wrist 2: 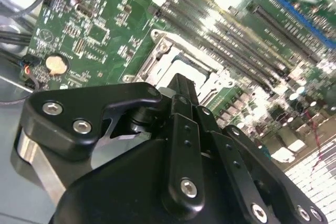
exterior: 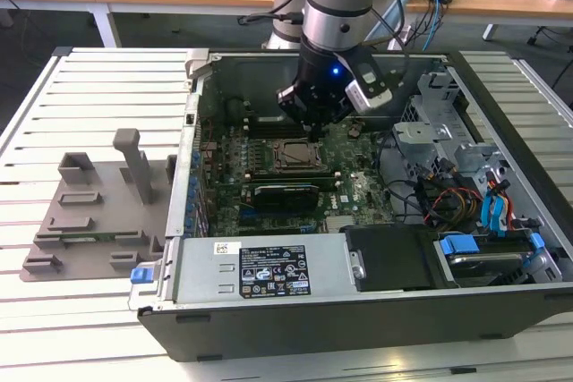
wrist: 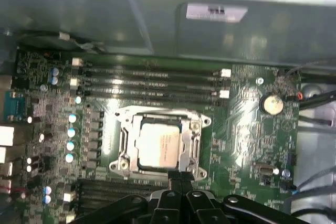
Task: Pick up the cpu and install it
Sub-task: 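Install the second cpu locking lever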
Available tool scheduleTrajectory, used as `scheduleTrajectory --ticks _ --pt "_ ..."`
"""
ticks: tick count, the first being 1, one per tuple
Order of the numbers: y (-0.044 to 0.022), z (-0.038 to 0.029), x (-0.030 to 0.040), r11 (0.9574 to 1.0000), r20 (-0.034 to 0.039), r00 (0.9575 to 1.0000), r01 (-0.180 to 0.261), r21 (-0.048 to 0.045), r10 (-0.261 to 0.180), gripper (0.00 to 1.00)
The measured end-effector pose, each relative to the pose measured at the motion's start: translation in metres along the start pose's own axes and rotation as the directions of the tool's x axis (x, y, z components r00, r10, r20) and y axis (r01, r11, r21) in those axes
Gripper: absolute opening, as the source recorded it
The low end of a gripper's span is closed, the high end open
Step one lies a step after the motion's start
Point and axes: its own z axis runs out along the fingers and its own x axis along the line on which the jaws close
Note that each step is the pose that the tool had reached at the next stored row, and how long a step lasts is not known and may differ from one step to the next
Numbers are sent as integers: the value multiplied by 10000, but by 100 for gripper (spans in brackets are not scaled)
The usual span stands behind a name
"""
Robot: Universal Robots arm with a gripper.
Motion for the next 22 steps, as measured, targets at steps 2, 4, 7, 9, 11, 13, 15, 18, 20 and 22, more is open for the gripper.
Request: scheduleTrajectory --ticks 2,4,7,9,11,13,15,18,20,22 --pt "-118 7 10 10000 4 10000 0 -46 0 11" --pt "-245 26 29 9998 16 10000 5 -208 -4 11" --pt "-343 41 85 9974 54 10000 16 -725 -12 11" --pt "-409 69 172 9948 76 10000 24 -1018 -16 11" --pt "-405 92 237 9945 80 10000 25 -1050 -17 11" --pt "-398 138 357 9941 82 10000 26 -1085 -17 11" --pt "-394 212 448 9940 83 10000 27 -1094 -17 11" --pt "-392 294 512 9940 83 10000 25 -1093 -16 11" --pt "-390 393 537 9940 82 9999 67 -1093 -59 11" --pt "-381 453 566 9940 82 9999 100 -1092 -92 11"
